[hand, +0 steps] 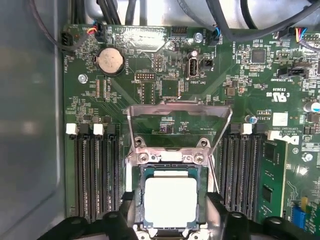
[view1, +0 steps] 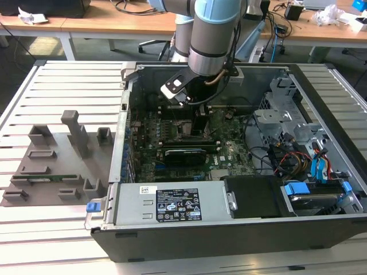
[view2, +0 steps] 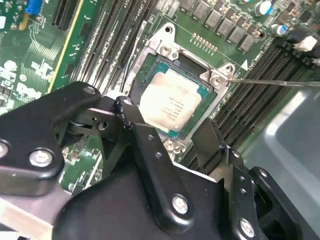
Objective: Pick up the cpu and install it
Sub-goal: 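Place the cpu into insertion slot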
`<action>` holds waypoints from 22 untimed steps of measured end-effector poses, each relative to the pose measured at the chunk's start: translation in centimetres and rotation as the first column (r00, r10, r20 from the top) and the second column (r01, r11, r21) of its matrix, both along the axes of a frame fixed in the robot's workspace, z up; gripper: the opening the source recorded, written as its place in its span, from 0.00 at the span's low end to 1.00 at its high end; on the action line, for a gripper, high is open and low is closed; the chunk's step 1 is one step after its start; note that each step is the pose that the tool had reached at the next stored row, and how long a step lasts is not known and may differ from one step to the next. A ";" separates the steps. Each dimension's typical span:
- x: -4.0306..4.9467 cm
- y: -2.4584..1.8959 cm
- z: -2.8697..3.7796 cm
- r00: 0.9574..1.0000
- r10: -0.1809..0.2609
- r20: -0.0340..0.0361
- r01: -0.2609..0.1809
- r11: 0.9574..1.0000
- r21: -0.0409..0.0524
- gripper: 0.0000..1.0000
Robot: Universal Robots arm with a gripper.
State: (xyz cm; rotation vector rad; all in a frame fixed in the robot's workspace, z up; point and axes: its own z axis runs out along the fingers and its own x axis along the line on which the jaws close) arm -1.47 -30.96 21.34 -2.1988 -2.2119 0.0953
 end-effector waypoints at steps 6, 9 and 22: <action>0.00 0.09 0.87 1.000 0.000 0.000 0.000 1.000 0.000 0.35; 0.00 0.09 1.23 1.000 0.000 0.000 0.000 1.000 -0.001 0.23; 0.00 0.15 4.09 1.000 0.000 0.000 0.000 1.000 -0.004 0.11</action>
